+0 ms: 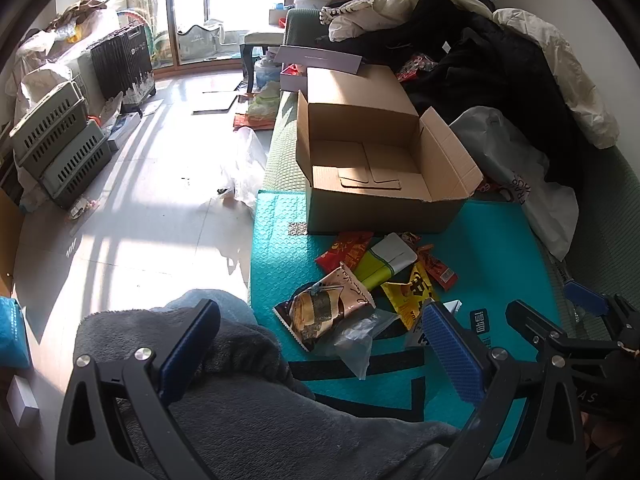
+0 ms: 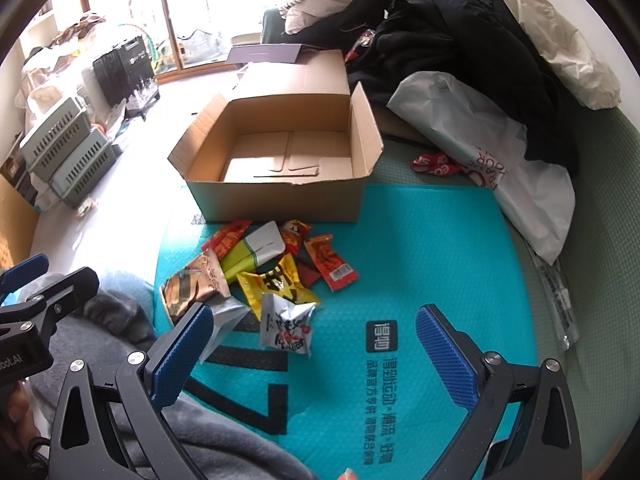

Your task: Organize snacks

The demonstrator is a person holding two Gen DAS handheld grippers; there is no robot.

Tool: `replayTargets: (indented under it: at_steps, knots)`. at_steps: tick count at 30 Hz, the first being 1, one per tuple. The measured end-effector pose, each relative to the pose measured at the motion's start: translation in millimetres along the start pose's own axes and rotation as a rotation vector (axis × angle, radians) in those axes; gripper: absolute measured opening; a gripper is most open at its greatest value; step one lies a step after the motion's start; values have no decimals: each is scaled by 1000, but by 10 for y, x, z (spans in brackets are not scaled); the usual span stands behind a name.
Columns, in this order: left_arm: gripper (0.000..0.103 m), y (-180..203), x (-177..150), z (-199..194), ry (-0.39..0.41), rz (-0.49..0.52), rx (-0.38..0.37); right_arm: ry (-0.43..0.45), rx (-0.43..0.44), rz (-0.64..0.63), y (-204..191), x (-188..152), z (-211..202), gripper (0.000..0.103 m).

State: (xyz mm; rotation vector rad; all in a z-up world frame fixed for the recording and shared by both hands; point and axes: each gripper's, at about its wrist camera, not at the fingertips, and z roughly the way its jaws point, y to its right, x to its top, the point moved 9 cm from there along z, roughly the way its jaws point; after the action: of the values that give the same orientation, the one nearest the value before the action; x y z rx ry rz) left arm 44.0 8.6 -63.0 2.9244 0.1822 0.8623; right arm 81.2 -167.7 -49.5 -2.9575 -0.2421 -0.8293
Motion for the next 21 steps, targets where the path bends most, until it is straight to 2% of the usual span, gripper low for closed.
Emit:
replayTargets:
  at_steps: [21]
  knots:
    - [103,20,-7,31,-5,1,-7,2,4,-7,-24,21,16,103]
